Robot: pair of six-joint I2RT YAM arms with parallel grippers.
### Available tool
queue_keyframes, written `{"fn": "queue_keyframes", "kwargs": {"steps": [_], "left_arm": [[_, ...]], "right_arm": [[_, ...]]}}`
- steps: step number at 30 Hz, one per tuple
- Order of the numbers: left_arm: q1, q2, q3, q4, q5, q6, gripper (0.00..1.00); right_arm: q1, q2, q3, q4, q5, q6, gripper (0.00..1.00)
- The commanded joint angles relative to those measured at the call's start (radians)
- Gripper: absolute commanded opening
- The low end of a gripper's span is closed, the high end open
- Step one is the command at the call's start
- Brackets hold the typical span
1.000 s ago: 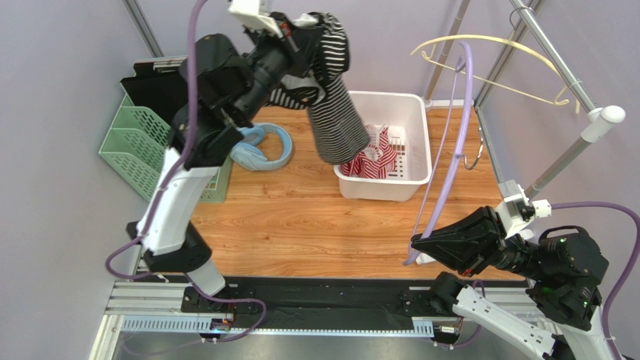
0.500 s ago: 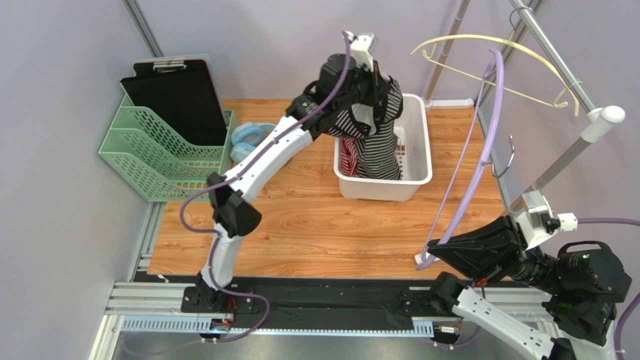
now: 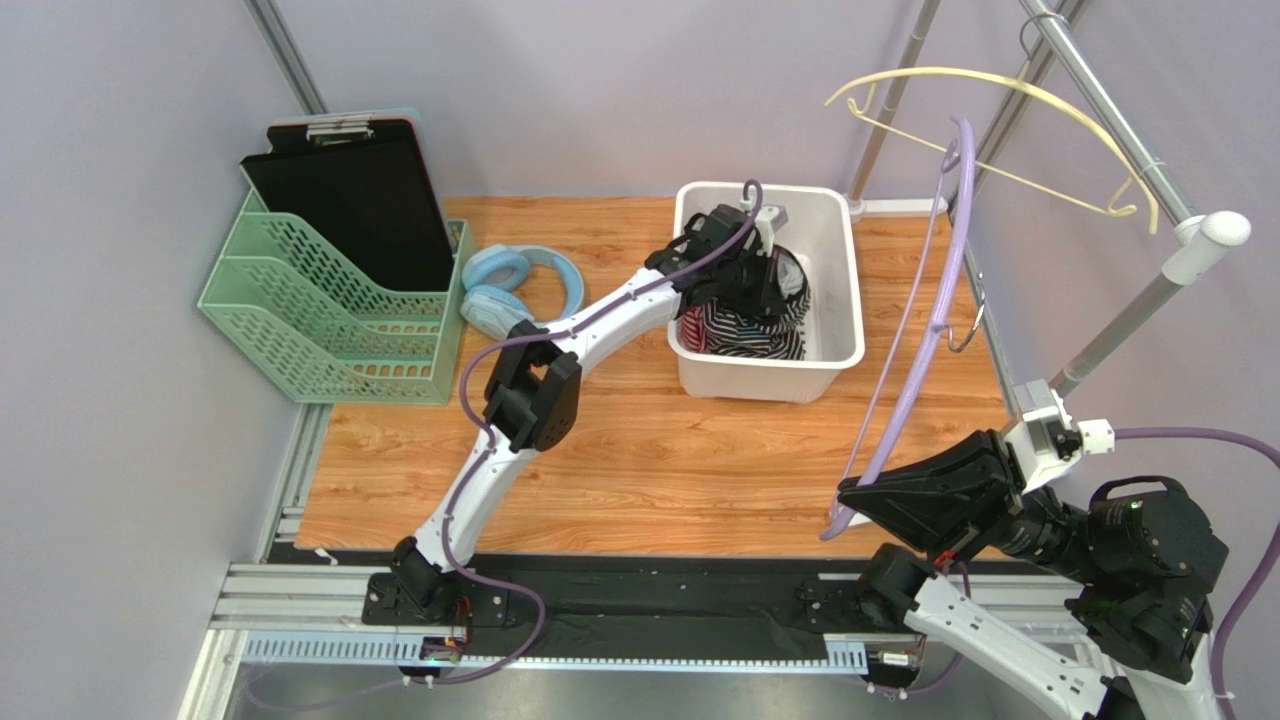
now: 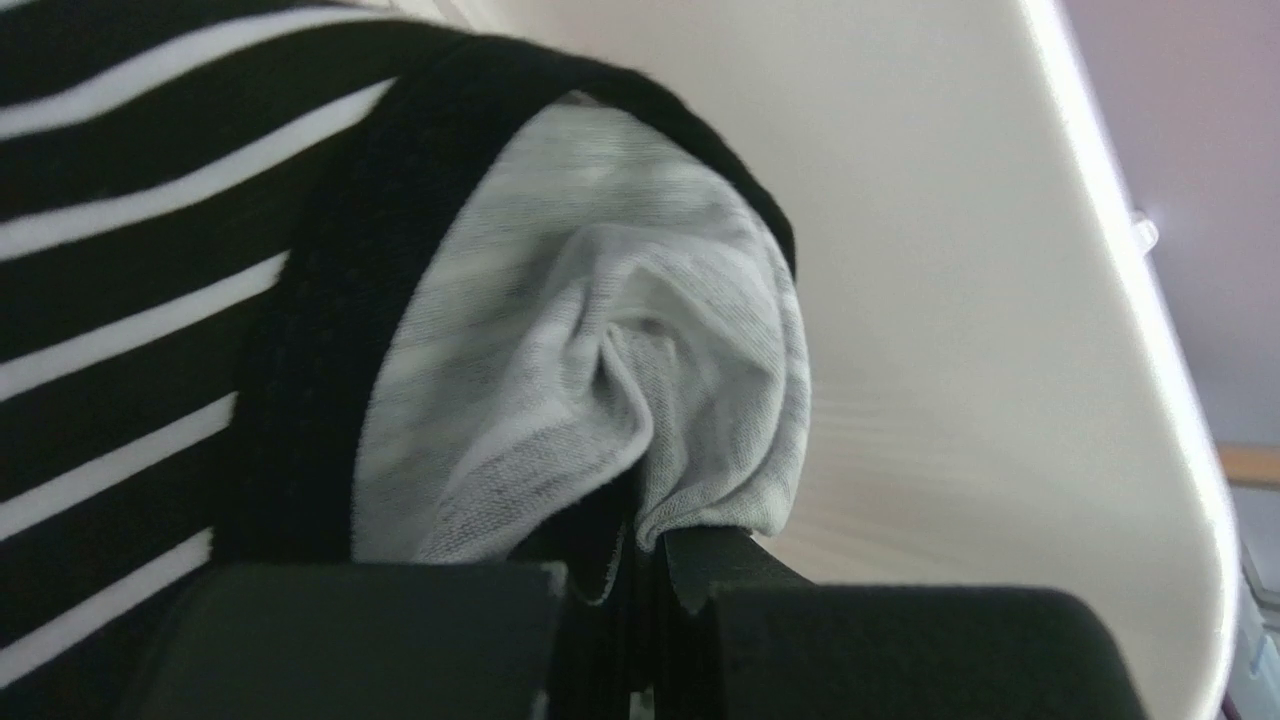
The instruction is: Remove the tank top from the hanger
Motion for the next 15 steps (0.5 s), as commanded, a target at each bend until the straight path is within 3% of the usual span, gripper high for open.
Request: {"fn": "queue_keyframes", "kwargs": {"steps": [1, 6, 8, 13, 15], "left_arm": [[0.000, -0.005, -0.074, 0.019, 0.081, -0.051, 0.00], [0.000, -0.031, -0.096, -0.033, 0.067, -0.049, 0.00], [0.002, -0.075, -0.109, -0.045, 0.039, -0.026, 0.07], [0.002, -0.237, -0.100, -0.103, -0.024, 0.016, 0.46], [0.000, -0.296, -0.102, -0.126, -0.062, 0.031, 0.56]], "right_arm": [[0.001, -0.012, -0.010, 0.076, 0.014, -0.005, 0.00], [0.002, -0.005, -0.021, 0.089, 0.029, 0.000, 0.00], [0.002, 0.003, -0.021, 0.087, 0.032, 0.003, 0.00], [0.002, 0.017, 0.016, 0.054, 0.051, -0.009, 0.00], [0.002, 0.017, 0.036, 0.044, 0.052, -0.011, 0.00]]}}
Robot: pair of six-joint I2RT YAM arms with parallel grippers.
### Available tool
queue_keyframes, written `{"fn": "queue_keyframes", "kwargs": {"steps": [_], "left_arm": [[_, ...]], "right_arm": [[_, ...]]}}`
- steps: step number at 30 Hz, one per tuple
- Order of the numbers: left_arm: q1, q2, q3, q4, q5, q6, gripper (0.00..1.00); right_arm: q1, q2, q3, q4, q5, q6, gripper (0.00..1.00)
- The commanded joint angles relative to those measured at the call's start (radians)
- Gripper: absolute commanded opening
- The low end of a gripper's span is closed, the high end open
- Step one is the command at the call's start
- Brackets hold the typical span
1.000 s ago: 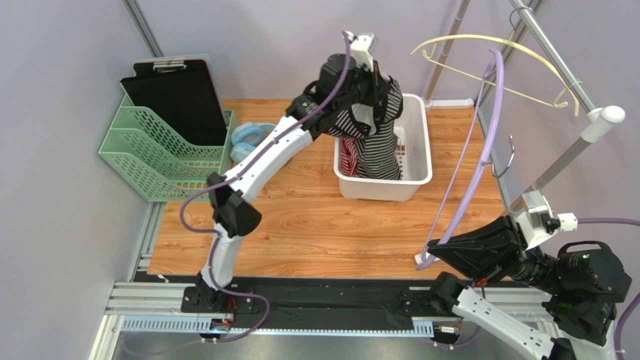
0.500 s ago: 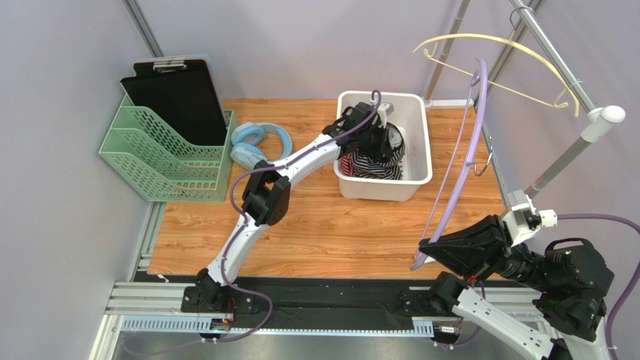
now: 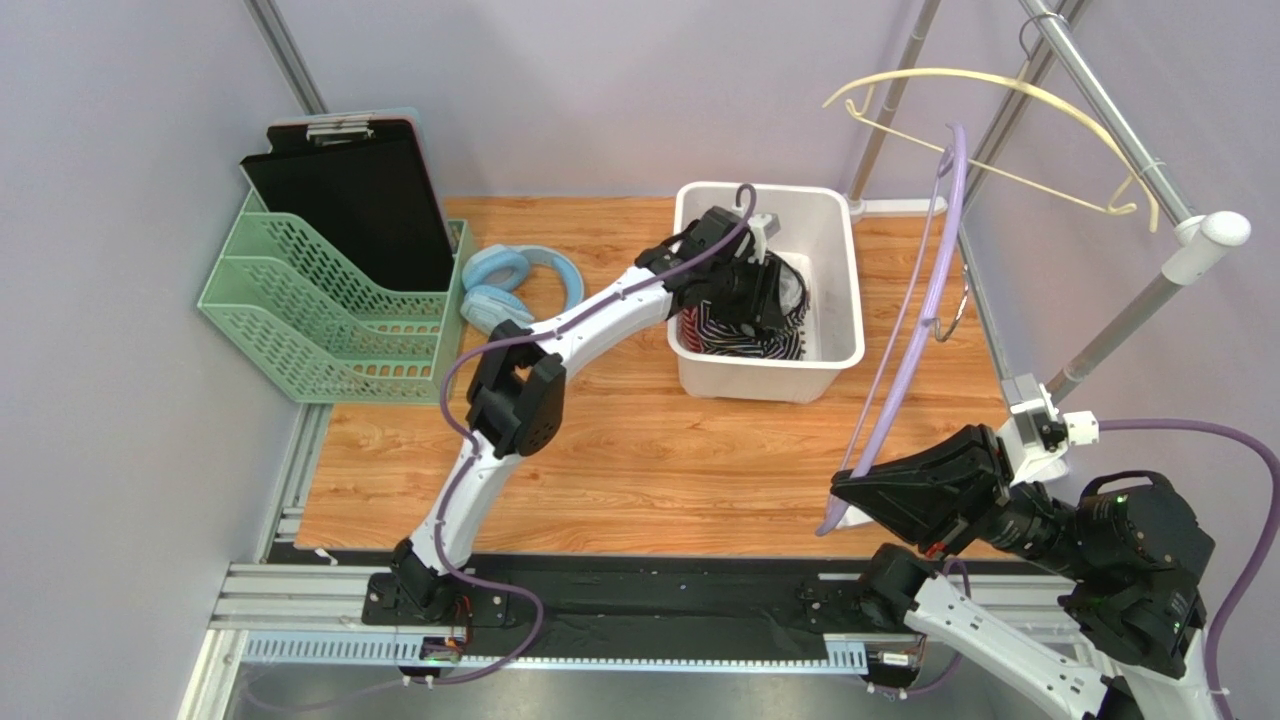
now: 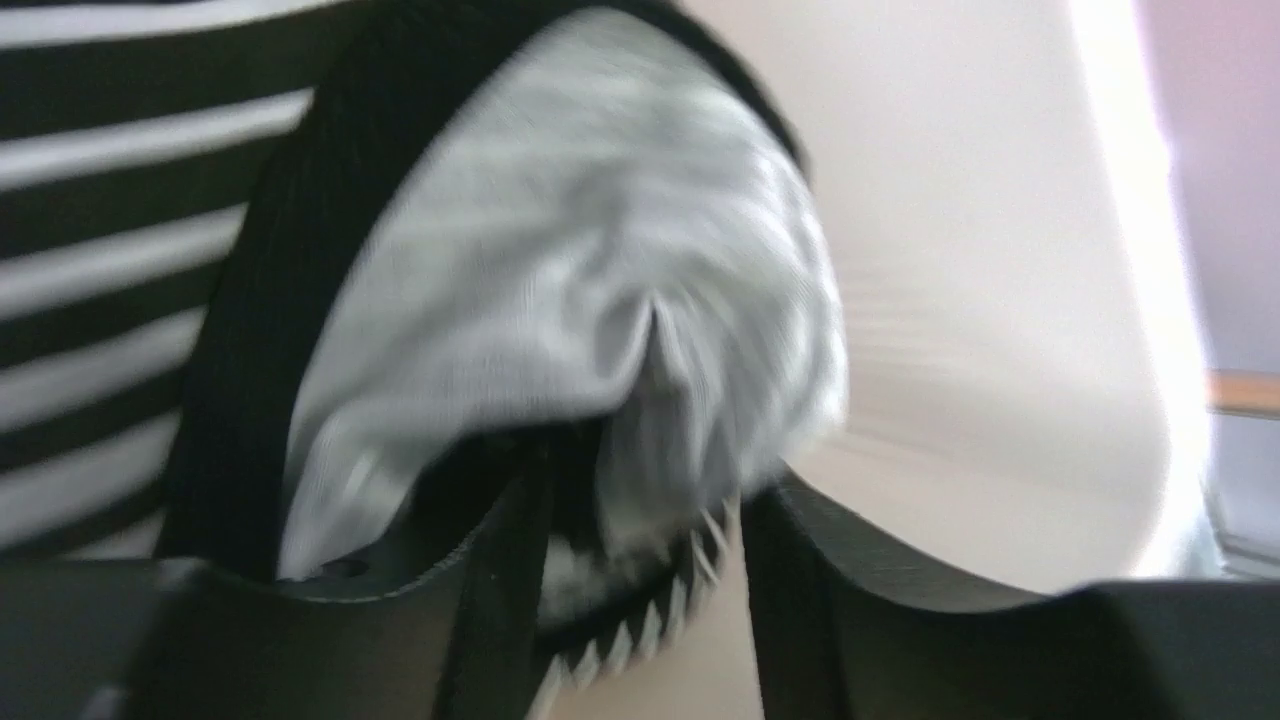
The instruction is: Remove the tank top from the hanger
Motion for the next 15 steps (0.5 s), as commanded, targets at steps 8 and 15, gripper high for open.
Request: {"fn": "queue_keyframes", "kwargs": {"steps": [8, 15], "left_arm": [[0.009, -0.559, -0.093, -0.189, -0.117, 0.086, 0.84], [0.012, -0.983, -0.470, -0.138, -0.111, 0.088, 0.85]], "right_arm": [[0.001, 0.048, 0.101, -0.046, -0.030, -0.046, 0.00], [0.001, 0.084, 0.049, -0.082, -0.154, -0.041, 0.00]]}}
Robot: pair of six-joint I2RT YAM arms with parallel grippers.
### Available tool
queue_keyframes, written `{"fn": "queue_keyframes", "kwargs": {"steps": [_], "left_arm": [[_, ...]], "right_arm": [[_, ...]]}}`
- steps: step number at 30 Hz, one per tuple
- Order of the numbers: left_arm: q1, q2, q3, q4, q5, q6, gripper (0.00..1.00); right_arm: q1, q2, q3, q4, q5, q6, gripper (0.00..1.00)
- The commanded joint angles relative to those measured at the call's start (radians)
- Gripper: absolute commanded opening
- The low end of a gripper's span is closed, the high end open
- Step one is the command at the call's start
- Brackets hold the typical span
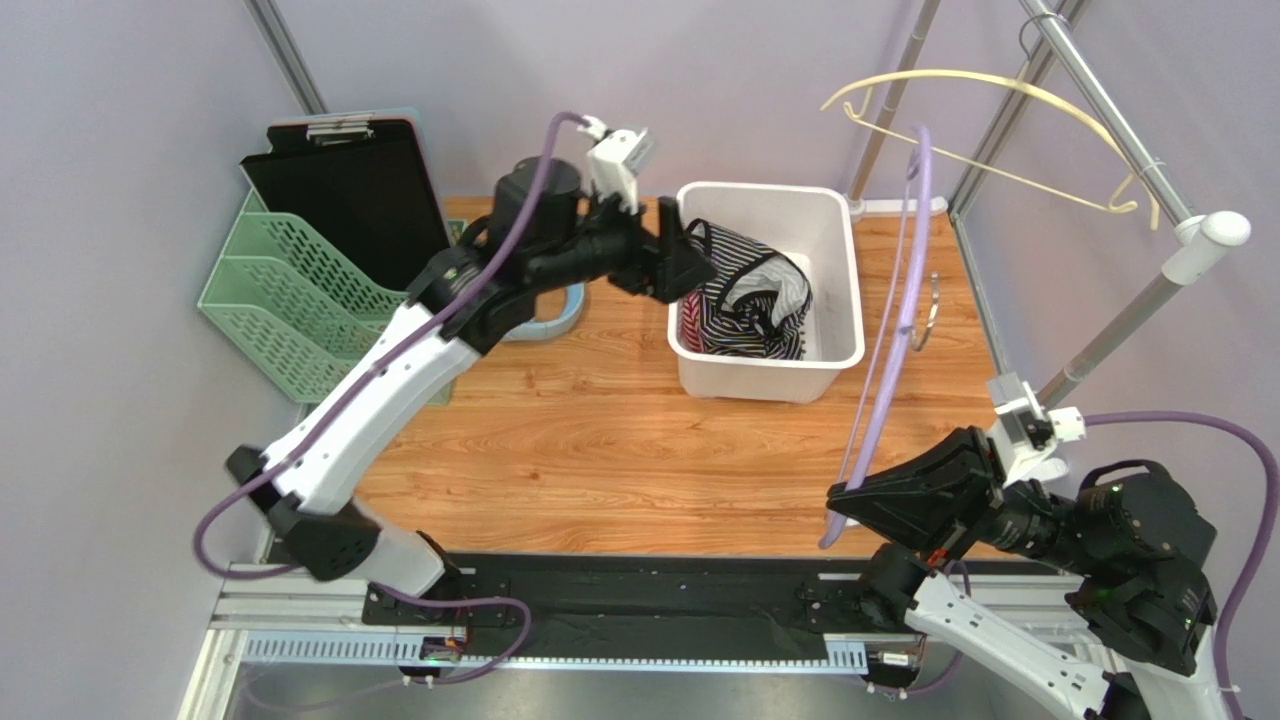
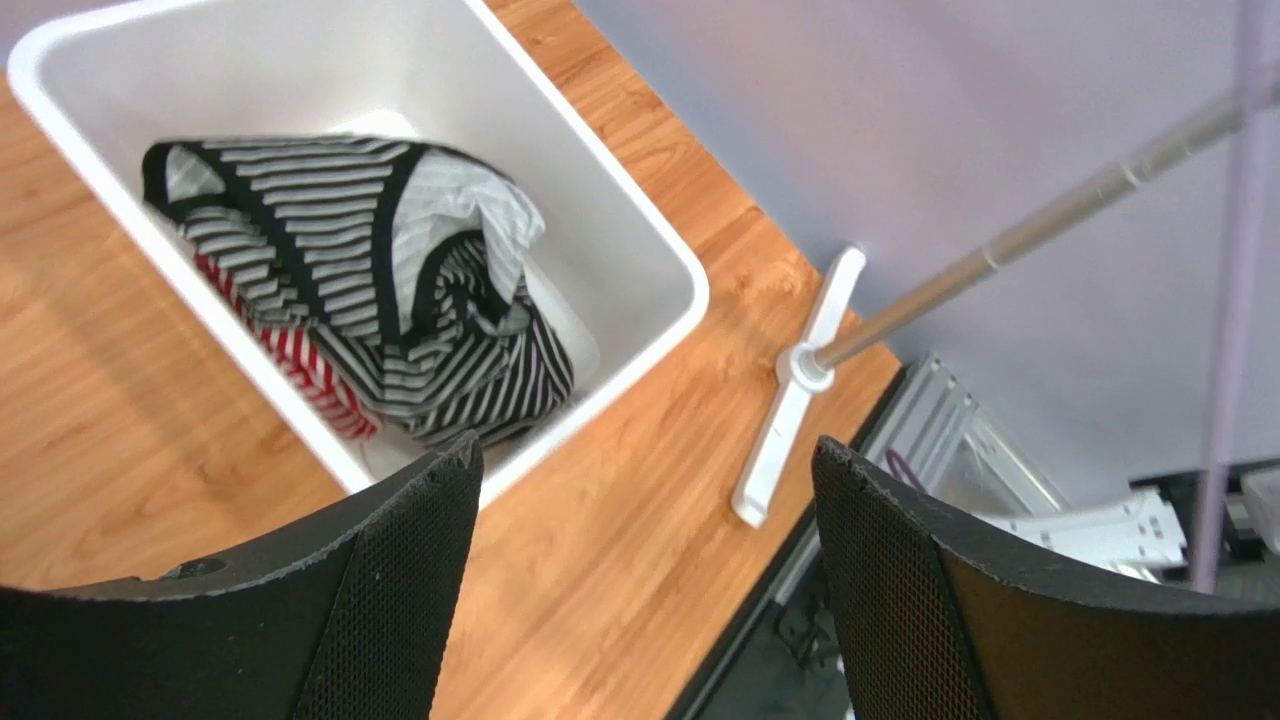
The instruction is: Remove the tank top from the hanger
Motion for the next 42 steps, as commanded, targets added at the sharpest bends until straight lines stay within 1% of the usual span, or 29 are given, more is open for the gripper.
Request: {"fn": "queue_keyframes", "kwargs": {"steps": [1, 2, 3, 4, 5, 6, 7, 10, 13, 14, 15, 16, 17, 18, 20, 21, 23, 24, 25, 26, 28, 29, 32, 35, 37, 39, 42], "left_arm": [[0.004, -0.245, -0.254, -0.003, 0.010, 0.020, 0.86], [0.002, -0.293, -0.296, -0.002, 0.013, 0.021, 0.86], [0.002, -0.382, -0.334, -0.004, 0.025, 0.018, 0.86], [0.002, -0.425, -0.409, -0.010, 0.029, 0.020, 0.86], [0.004, -0.470, -0.444, -0.018, 0.032, 0.018, 0.86], [0.004, -0.554, -0.480, -0.036, 0.030, 0.018, 0.86], [0.002, -0.596, -0.542, -0.047, 0.024, 0.015, 0.86], [0.004, -0.754, -0.642, -0.105, -0.014, 0.000, 0.86], [0.004, -0.890, -0.705, -0.162, -0.050, -0.017, 0.87], [0.002, -0.921, -0.713, -0.176, -0.062, -0.028, 0.87], [0.004, -0.976, -0.724, -0.208, -0.071, -0.032, 0.87], [0.002, -1.002, -0.727, -0.225, -0.077, -0.037, 0.87], [0.004, -1.025, -0.732, -0.240, -0.097, -0.043, 0.87], [0.004, -1.068, -0.735, -0.271, -0.106, -0.046, 0.87], [0.004, -1.105, -0.738, -0.301, -0.134, -0.054, 0.87], [0.004, -1.136, -0.738, -0.323, -0.142, -0.062, 0.87], [0.004, -1.163, -0.742, -0.335, -0.140, -0.069, 0.87], [0.004, -1.185, -0.744, -0.341, -0.139, -0.071, 0.87], [0.002, -1.194, -0.747, -0.346, -0.140, -0.072, 0.87], [0.004, -1.203, -0.745, -0.352, -0.140, -0.072, 0.87], [0.002, -1.217, -0.742, -0.371, -0.142, -0.071, 0.87], [0.002, -1.222, -0.741, -0.377, -0.145, -0.071, 0.87], [0.004, -1.237, -0.742, -0.387, -0.143, -0.074, 0.87], [0.004, -1.251, -0.747, -0.394, -0.155, -0.075, 0.86], [0.002, -1.259, -0.747, -0.404, -0.168, -0.078, 0.86], [0.004, -1.266, -0.742, -0.412, -0.177, -0.078, 0.85], [0.002, -1.274, -0.732, -0.420, -0.178, -0.075, 0.85]], "right_arm": [[0.002, 0.040, -0.028, -0.003, -0.113, -0.023, 0.00], [0.002, 0.043, -0.049, 0.006, -0.128, -0.020, 0.00], [0.002, 0.049, -0.059, 0.014, -0.154, -0.015, 0.00], [0.002, 0.055, -0.069, 0.022, -0.160, -0.007, 0.00], [0.002, 0.061, -0.080, 0.040, -0.163, 0.000, 0.00], [0.002, 0.075, -0.103, 0.054, -0.157, 0.022, 0.00], [0.002, 0.084, -0.115, 0.069, -0.147, 0.033, 0.00], [0.002, 0.145, -0.155, 0.158, -0.058, 0.098, 0.00], [0.001, 0.237, -0.174, 0.233, 0.066, 0.155, 0.00], [0.001, 0.253, -0.177, 0.255, 0.147, 0.172, 0.00], [0.001, 0.262, -0.184, 0.285, 0.194, 0.192, 0.00], [0.001, 0.267, -0.222, 0.367, 0.237, 0.220, 0.00], [0.002, 0.268, -0.238, 0.393, 0.366, 0.276, 0.00], [0.001, 0.268, -0.256, 0.408, 0.451, 0.321, 0.00], [0.001, 0.278, -0.296, 0.448, 0.580, 0.402, 0.00], [0.002, 0.281, -0.310, 0.472, 0.676, 0.413, 0.00], [0.002, 0.294, -0.333, 0.537, 0.767, 0.424, 0.00], [0.001, 0.314, -0.338, 0.557, 0.856, 0.422, 0.00], [0.001, 0.330, -0.339, 0.595, 0.898, 0.416, 0.00], [0.001, 0.346, -0.335, 0.612, 0.977, 0.410, 0.00], [0.001, 0.411, -0.313, 0.656, 1.044, 0.360, 0.00], [0.001, 0.434, -0.301, 0.655, 1.108, 0.349, 0.00], [-0.005, 0.556, -0.215, 0.716, 1.211, 0.271, 0.00], [-0.048, 0.667, -0.110, 0.720, 1.245, 0.238, 0.00], [-0.097, 0.734, -0.033, 0.724, 1.222, 0.232, 0.00], [-0.123, 0.770, 0.021, 0.723, 1.211, 0.227, 0.00], [-0.152, 0.830, 0.119, 0.720, 1.236, 0.215, 0.00]]}}
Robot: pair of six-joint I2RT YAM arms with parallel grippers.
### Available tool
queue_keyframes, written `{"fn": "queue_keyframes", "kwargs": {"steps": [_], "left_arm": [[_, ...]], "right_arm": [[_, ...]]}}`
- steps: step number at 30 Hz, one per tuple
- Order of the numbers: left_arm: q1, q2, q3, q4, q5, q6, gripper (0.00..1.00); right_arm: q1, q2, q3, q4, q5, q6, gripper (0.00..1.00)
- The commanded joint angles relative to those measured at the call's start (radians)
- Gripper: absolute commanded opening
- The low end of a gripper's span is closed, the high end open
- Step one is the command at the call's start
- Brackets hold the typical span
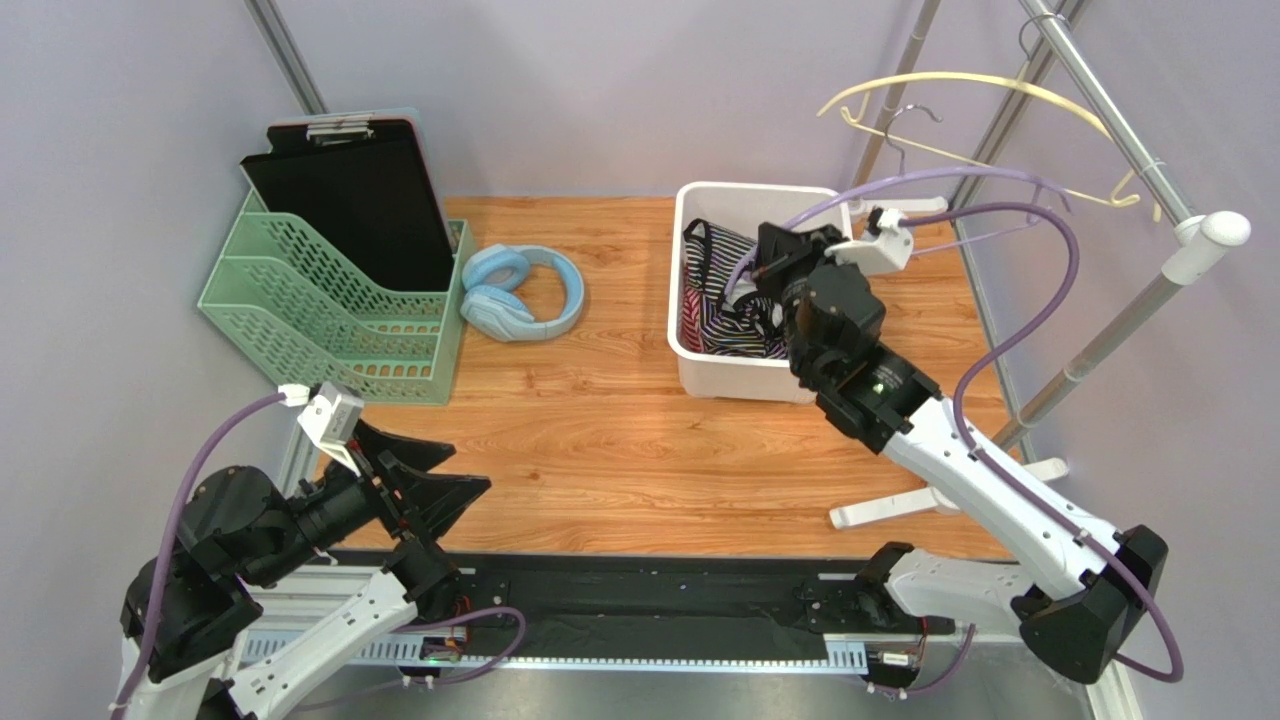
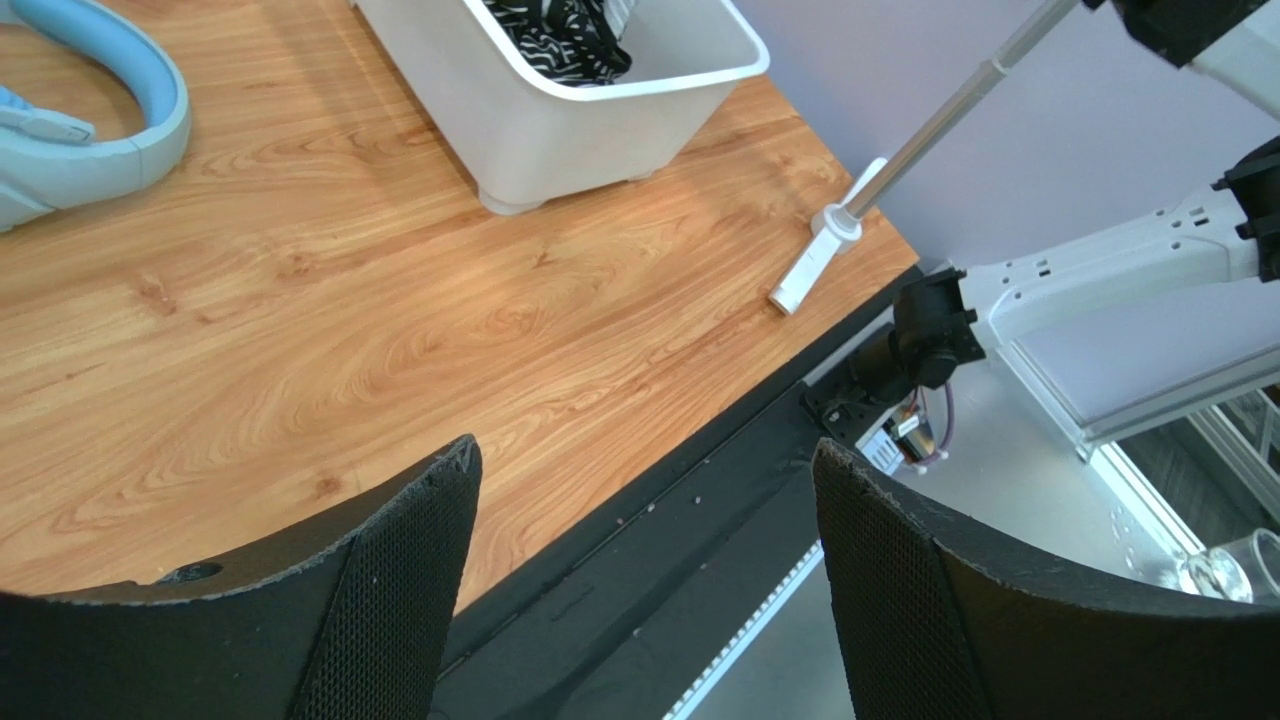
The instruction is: Remove the tank top from the hanger
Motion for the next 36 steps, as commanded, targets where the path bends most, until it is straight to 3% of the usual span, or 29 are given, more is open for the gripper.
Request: {"fn": "queue_keyframes", "kwargs": {"steps": [1, 12, 24, 36], "left_arm": [[0.002, -0.015, 0.014, -0.021, -0.018, -0.003, 0.85], [0.004, -0.011, 0.031, -0.032, -0.061, -0.006, 0.85], [0.004, 0.012, 0.031, -0.044, -0.057, -0.056, 0.84], [0.002, -0.001, 0.048, -0.082, -0.066, -0.076, 0.83]], "right_arm": [[-0.054, 0.052, 0.186, 0.085, 0.093, -0.046, 0.00], [-0.215, 0.113, 0.344, 0.010, 0.110, 0.119, 0.00], [-0.282, 0.161, 0.422, -0.013, 0.170, 0.265, 0.00], [-0.367, 0.187, 0.442, -0.087, 0.124, 0.422, 0.00]]}}
